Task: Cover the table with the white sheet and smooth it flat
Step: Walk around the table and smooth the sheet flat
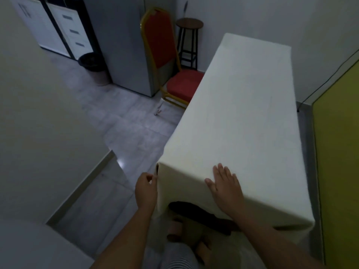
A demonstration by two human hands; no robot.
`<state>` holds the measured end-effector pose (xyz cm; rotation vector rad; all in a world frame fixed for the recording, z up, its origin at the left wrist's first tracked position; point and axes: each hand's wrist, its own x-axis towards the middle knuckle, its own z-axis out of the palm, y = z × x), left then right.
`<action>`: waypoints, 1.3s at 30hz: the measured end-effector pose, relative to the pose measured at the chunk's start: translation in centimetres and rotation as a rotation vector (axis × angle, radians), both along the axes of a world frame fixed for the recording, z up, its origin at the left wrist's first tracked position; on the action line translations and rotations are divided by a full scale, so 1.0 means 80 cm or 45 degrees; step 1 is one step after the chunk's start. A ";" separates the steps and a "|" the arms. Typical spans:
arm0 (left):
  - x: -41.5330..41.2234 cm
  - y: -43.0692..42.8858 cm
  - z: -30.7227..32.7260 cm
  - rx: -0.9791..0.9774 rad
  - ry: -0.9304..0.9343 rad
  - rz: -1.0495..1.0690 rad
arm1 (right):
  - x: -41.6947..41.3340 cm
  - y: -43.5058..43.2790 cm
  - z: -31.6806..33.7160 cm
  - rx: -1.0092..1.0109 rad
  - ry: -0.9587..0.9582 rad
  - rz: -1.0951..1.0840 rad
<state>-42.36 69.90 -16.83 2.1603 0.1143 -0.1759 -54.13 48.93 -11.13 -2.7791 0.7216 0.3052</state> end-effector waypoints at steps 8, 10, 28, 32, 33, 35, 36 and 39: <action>0.013 -0.019 -0.001 -0.025 -0.063 -0.023 | 0.003 0.017 0.003 -0.034 0.012 -0.078; 0.020 -0.020 -0.007 -0.023 -0.044 -0.082 | 0.007 0.022 0.002 -0.022 -0.001 -0.118; -0.030 0.015 -0.021 0.280 -0.039 -0.352 | 0.020 0.042 -0.008 -0.142 -0.224 -0.241; -0.047 -0.006 -0.022 0.209 0.058 -0.201 | 0.013 0.034 -0.008 -0.110 -0.197 -0.167; -0.046 -0.007 -0.022 0.137 0.090 -0.090 | 0.012 0.032 -0.007 -0.107 -0.191 -0.149; -0.038 -0.002 -0.019 0.005 0.129 0.183 | 0.009 0.028 -0.007 -0.101 -0.176 -0.113; -0.032 0.003 -0.016 -0.034 0.108 0.299 | 0.008 0.026 -0.007 -0.097 -0.166 -0.095; -0.022 0.015 -0.004 -0.052 -0.015 0.426 | 0.004 0.022 -0.005 -0.105 -0.126 -0.049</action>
